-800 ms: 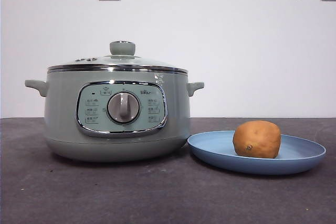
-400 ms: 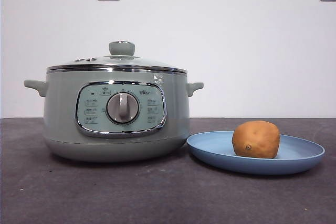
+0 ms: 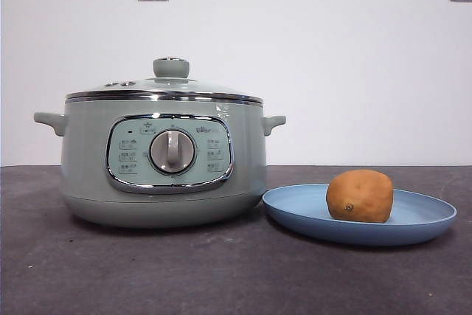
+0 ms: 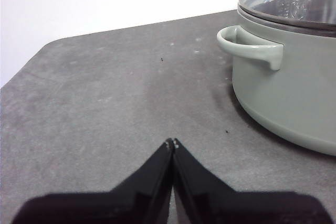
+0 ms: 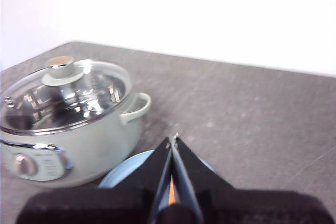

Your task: Take the potato out from the steamer,put the potato on the plate,close the lid

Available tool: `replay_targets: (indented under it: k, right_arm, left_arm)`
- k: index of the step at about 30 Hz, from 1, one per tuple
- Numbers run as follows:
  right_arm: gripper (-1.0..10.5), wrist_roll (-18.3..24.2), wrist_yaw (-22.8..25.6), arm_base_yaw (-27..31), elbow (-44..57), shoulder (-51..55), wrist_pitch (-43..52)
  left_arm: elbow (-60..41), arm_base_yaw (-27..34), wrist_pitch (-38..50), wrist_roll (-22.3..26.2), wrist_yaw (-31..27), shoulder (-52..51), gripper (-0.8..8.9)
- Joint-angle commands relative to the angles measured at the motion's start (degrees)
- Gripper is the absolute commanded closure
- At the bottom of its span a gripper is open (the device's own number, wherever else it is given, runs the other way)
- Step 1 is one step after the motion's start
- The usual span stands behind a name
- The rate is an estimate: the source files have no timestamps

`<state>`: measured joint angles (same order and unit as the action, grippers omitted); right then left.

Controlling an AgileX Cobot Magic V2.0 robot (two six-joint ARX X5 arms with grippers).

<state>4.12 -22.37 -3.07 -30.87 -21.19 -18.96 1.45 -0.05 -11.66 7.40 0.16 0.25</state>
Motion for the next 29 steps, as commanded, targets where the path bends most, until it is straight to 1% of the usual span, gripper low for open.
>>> replay_targets:
  k: [1, 3, 6, 10, 13, 21, 29]
  right_arm:
    - [9.5, 0.3, 0.4, 1.3, 8.9, 5.7, 4.3]
    - [9.5, 0.3, 1.2, 1.6, 13.4, 9.0, 6.6]
    - [9.5, -0.2, 4.3, 1.6, 19.1, 13.1, 8.6]
    - [9.5, -2.4, 8.0, 1.6, 24.4, 17.5, 8.7]
    - [9.5, -3.3, 9.1, 1.5, 26.8, 19.6, 8.7]
    - [9.5, -3.6, 9.3, 1.5, 29.7, 21.1, 7.9]
    - [9.5, -4.5, 9.3, 1.4, 29.9, 21.1, 8.0]
  left_arm:
    - [-0.8, 0.2, -0.2, -0.5, 0.0, -0.1, 8.17]
    - [-0.8, 0.2, -0.2, -0.5, 0.0, -0.1, 8.17]
    - [-0.8, 0.2, -0.2, -0.5, 0.0, -0.1, 8.17]
    - [-0.8, 0.2, -0.2, -0.5, 0.0, -0.1, 8.17]
    - [-0.8, 0.2, -0.2, -0.5, 0.0, -0.1, 8.17]
    - [-0.8, 0.2, -0.2, -0.5, 0.0, -0.1, 8.17]
    - [-0.8, 0.2, -0.2, -0.5, 0.0, -0.1, 8.17]
